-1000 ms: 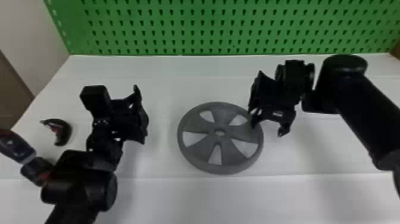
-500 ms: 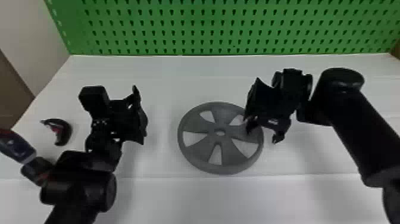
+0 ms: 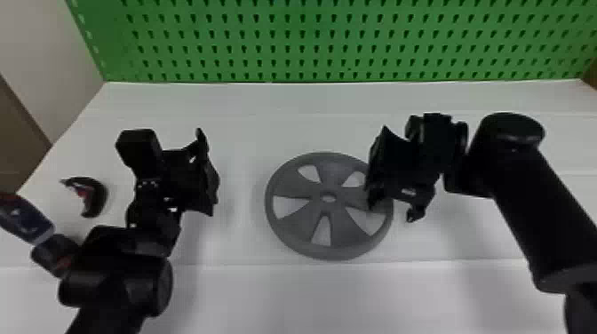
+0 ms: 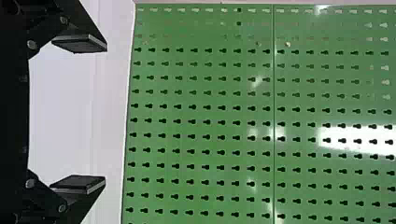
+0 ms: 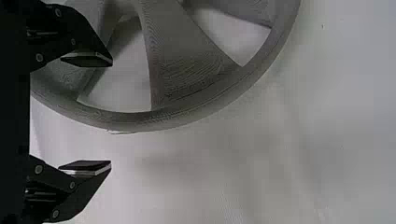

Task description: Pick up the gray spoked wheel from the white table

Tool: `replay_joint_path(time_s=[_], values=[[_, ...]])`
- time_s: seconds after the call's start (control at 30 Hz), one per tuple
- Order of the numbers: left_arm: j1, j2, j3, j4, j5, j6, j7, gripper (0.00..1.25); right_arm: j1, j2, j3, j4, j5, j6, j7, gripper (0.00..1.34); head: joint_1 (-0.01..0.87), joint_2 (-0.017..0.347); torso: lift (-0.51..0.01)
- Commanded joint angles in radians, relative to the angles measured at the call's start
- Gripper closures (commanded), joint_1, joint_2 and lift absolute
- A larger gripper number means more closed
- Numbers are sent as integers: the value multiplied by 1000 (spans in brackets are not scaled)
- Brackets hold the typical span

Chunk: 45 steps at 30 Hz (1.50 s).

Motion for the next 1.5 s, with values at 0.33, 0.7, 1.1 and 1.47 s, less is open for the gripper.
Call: replay_joint_path(time_s=[0.33, 0.7, 1.1, 1.47], values=[[-3, 3, -6, 0, -3, 1, 0, 265, -21, -26, 71, 9, -12, 7, 2, 483, 806, 44, -98], [-2, 17, -10, 0, -3, 1, 0, 265, -6, -11, 32, 17, -3, -19, 3, 483, 806, 44, -98], [-3, 50, -44, 0, 8, 1, 28, 265, 20, 48, -104, -6, 106, 18, 2, 483, 806, 44, -98], [-5, 63, -58, 0, 22, 0, 39, 265, 72, 74, -170, -74, 162, 35, 0, 483, 806, 44, -98]])
